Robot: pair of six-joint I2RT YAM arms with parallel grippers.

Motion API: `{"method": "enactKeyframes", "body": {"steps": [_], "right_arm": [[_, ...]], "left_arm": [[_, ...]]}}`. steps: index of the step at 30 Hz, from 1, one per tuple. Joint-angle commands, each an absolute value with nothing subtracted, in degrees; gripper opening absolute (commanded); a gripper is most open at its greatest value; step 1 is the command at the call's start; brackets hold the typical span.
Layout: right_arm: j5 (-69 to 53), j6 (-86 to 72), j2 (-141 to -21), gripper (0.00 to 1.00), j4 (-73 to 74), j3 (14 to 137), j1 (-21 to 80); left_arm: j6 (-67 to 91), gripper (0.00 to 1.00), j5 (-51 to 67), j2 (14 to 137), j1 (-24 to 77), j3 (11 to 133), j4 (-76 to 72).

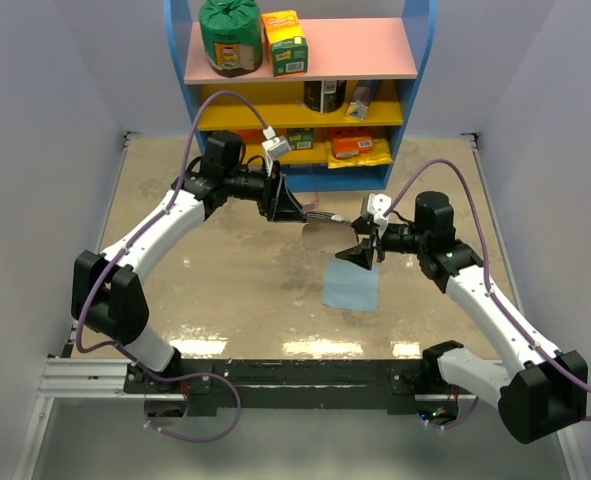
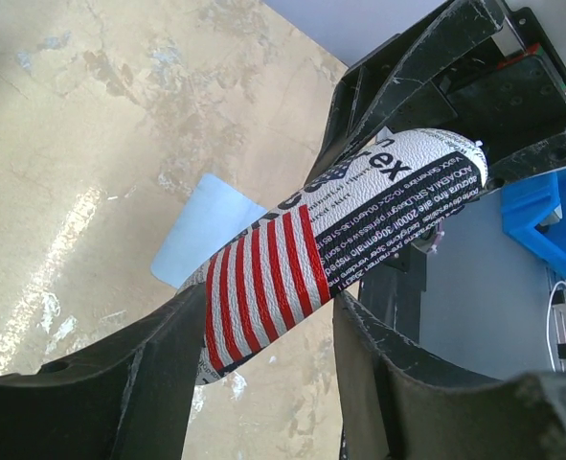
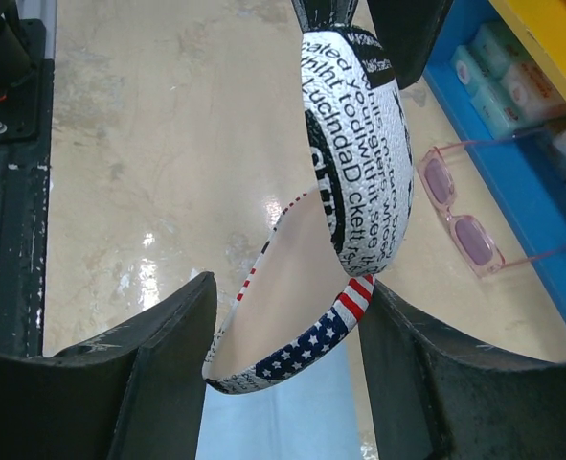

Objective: Organize the sunglasses
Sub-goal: Open the sunglasses case.

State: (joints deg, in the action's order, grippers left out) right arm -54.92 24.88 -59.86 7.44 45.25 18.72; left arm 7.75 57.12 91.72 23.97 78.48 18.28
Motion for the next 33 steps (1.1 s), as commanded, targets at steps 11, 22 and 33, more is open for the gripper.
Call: {"method": "enactKeyframes", "body": {"steps": [11,22,33], "right_arm": [[-61.4,13.7,-61.2,0.0,-1.8,47.8,19.1],[-59.7,7.6,-62.6,0.0,-5.4,47.6,17.2],[-61.2,5.4,-63.1,0.0,-6.7,47.5,15.9]], "left_arm": [[6.0,0.2,52.6,91.1,23.3,77.9,13.9],[1.9,0.52,54.4,89.9,25.8,77.9,15.8],[-3.7,0.49,51.6,89.2,29.4,78.6,19.5]]}}
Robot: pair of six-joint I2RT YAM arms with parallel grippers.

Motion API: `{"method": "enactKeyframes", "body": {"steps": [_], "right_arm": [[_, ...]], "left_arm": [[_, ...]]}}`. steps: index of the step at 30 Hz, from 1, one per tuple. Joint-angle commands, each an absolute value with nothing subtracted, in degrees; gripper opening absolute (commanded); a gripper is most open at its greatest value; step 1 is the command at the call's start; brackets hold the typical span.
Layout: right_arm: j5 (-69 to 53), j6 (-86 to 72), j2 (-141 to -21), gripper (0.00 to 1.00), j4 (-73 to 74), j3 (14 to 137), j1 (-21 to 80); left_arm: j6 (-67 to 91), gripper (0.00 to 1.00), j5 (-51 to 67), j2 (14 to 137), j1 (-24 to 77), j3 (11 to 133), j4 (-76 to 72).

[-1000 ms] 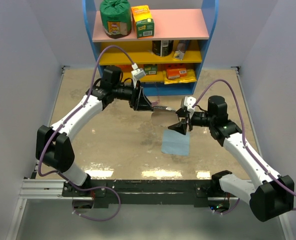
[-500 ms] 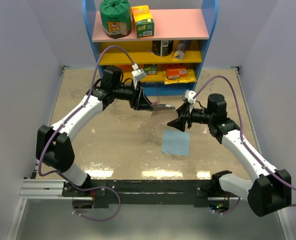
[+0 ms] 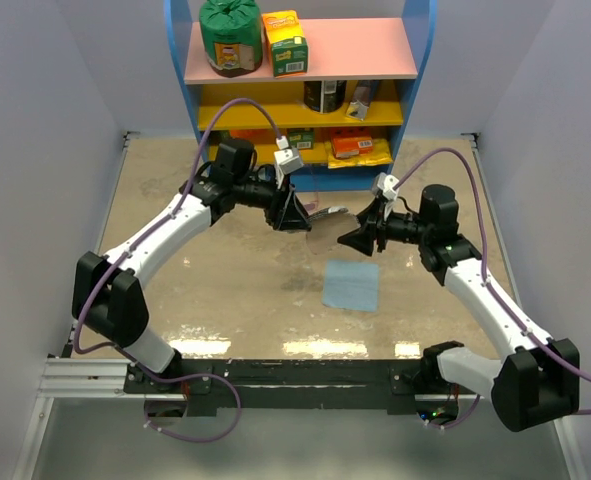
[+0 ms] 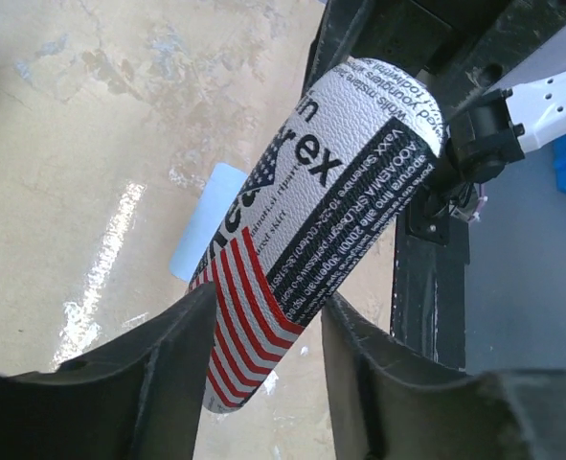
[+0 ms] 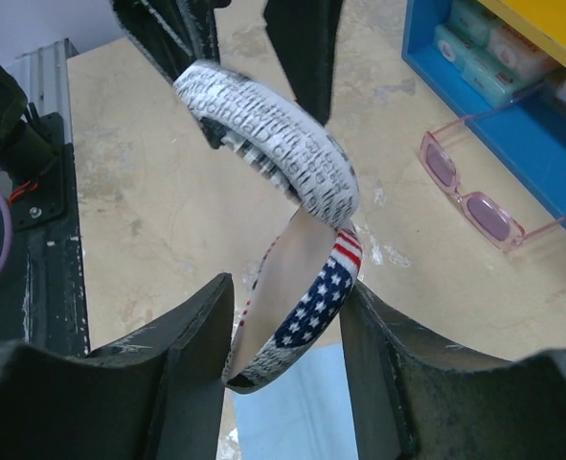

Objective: Organize the sunglasses
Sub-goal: Open the sunglasses case, then pass from the right arm to the left

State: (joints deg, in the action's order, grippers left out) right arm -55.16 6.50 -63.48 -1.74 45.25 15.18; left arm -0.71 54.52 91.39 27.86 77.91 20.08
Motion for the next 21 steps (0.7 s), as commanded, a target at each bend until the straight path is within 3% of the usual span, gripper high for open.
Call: {"method": "enactKeyframes", "body": {"steps": [1,3,10,18,20,21], "right_arm": [[-61.3,5.4,-63.1,0.0,-6.7,47.4,15.8],[-61.3,5.4,-63.1,0.0,-6.7,47.4,15.9],[-62.0,4.5,-63.9,0.0,-6.9,47.7,15.7],[-62.1,3.9,-64.2,0.0,-7.1,47.8,15.8],[-61.9,3.9,-64.2,0.16,-7.1,47.8,15.8],[-61.8,3.9,-64.0,0.29,-7.1,47.9,15.8]], "left_arm": [[-3.7,0.43,50.9,89.2,29.6,78.6,19.5],[-3.7,0.29,50.1,89.1,29.5,78.6,19.2],[-3.6,0.0,47.0,88.0,30.0,78.2,18.5],[-3.0,0.0,45.3,86.9,30.1,77.3,17.3],[-2.7,0.0,44.8,86.9,30.1,77.3,17.3],[-2.6,0.0,44.3,86.9,30.1,77.3,17.2]]}}
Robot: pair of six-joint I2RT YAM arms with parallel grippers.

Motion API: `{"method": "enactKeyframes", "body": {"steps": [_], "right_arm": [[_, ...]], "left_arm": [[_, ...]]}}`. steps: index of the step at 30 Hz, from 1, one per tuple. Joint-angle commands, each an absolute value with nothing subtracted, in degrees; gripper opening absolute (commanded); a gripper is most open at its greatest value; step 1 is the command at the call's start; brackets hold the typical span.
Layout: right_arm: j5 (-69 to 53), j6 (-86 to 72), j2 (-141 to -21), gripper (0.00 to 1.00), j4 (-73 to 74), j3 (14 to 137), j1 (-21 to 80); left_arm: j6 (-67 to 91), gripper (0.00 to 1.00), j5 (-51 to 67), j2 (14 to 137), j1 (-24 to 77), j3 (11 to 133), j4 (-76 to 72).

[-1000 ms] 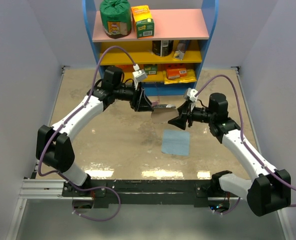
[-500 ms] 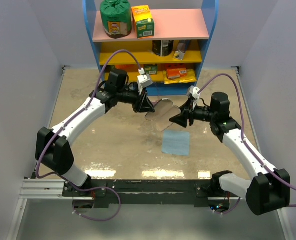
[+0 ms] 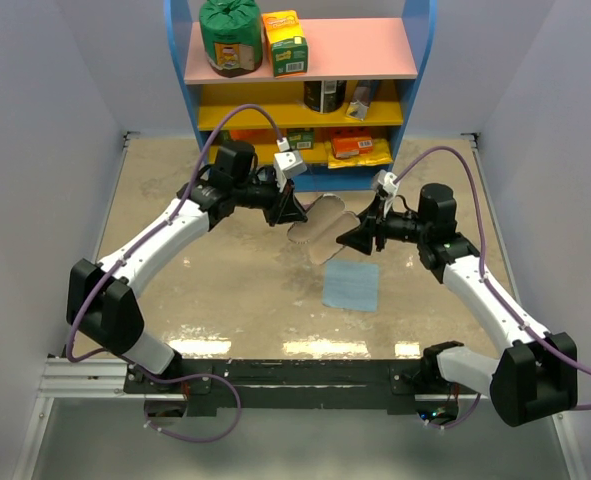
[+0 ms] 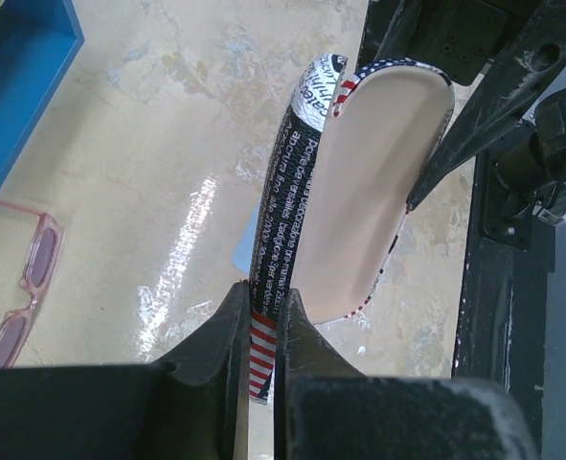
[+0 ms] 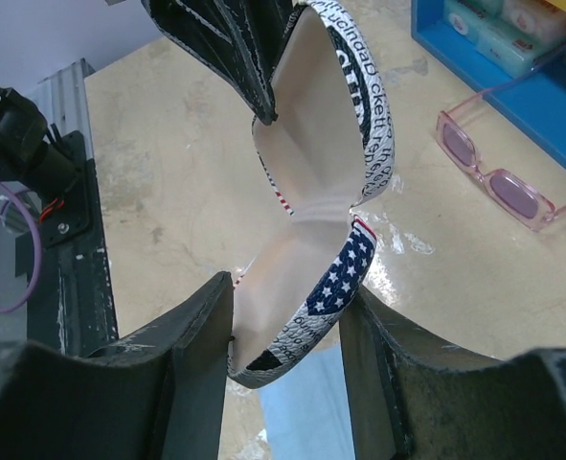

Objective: Organize the sunglasses
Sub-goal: Pass from the right arm to the left, then place the sunglasses case at the center of the board.

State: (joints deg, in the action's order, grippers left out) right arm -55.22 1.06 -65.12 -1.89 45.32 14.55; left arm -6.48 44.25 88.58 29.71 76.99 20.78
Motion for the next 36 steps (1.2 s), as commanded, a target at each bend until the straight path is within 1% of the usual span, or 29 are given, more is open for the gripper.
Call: {"method": "enactKeyframes", "body": {"steps": [1,3,4,6,16,24,30,36], "right_arm": [[-61.4,4.0,-63.9,0.54,-7.1,47.9,15.8],[-61.4,4.4,-63.8,0.72,-7.1,47.9,15.8],[-61.4,4.7,-63.7,0.86,-6.9,47.9,15.8],[-61.1,5.4,-63.4,0.98,-6.6,47.9,15.8],[-59.2,7.6,-63.0,0.99,-5.2,48.0,15.5],[-56.0,8.6,-62.0,0.98,-5.0,47.9,15.3],[-54.0,9.2,-61.3,0.98,-5.5,47.5,15.3],[-51.5,9.3,-60.5,0.98,-5.6,47.6,14.9]], "left_arm": [[-2.5,0.0,43.8,86.9,30.1,77.3,17.2],[-2.2,0.0,41.9,86.9,30.1,77.4,17.3],[-2.3,0.0,41.4,86.9,30.1,77.6,17.6],[-2.7,0.0,40.5,86.8,30.1,77.7,18.0],[-7.6,0.0,34.0,86.8,30.1,80.7,22.9],[-17.2,0.0,26.3,87.7,30.1,86.3,31.9],[-24.7,0.0,19.4,87.5,30.1,85.6,35.4],[-29.5,0.0,13.2,86.7,30.2,80.5,34.2]]}}
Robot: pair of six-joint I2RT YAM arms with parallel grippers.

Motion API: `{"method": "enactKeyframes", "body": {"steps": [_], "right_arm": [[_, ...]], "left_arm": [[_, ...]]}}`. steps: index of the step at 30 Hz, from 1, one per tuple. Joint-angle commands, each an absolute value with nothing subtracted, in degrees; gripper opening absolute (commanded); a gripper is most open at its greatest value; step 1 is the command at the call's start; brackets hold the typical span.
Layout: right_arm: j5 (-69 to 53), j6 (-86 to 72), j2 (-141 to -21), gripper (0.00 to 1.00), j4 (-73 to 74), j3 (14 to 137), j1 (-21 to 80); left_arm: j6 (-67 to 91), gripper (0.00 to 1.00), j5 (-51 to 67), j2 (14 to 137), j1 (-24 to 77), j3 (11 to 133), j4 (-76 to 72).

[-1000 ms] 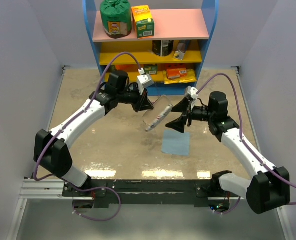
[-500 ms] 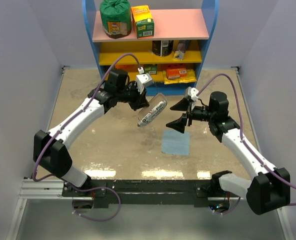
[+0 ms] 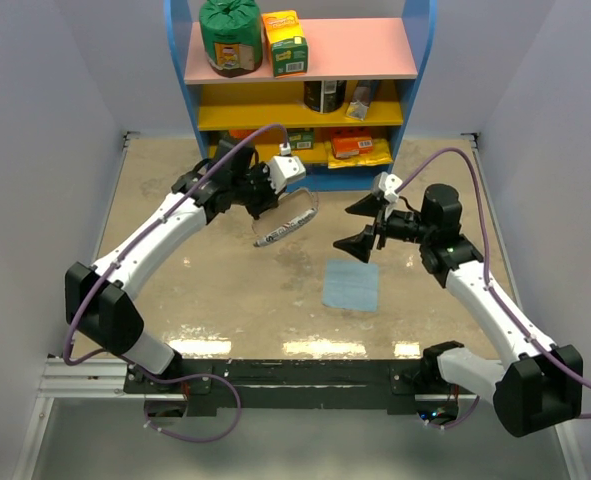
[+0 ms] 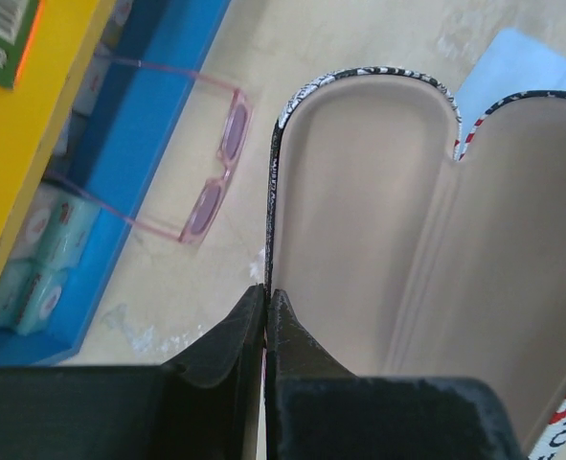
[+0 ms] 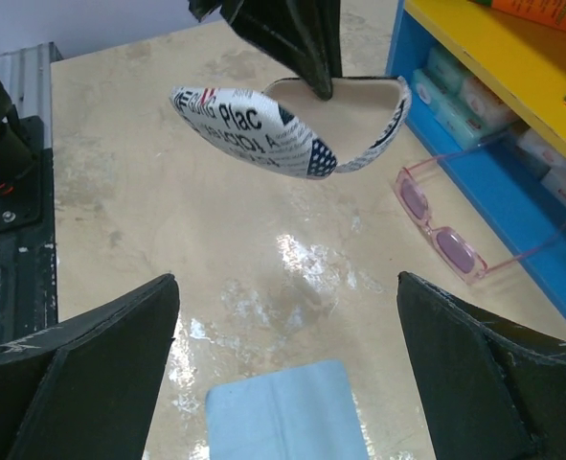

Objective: Organize the sunglasses
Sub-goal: Place the sunglasses case at the center of the board.

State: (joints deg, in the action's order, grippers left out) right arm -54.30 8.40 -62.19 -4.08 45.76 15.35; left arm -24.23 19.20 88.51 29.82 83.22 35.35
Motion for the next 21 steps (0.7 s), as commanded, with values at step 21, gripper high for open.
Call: {"method": "enactKeyframes", "body": {"steps": [21], "right_arm": [[-45.3,7.8,-59.9,0.98,-8.2,46.8,13.0]], "left_arm": [[-38.5,0.0,-5.4,91.4,37.1,62.0,18.7]]}}
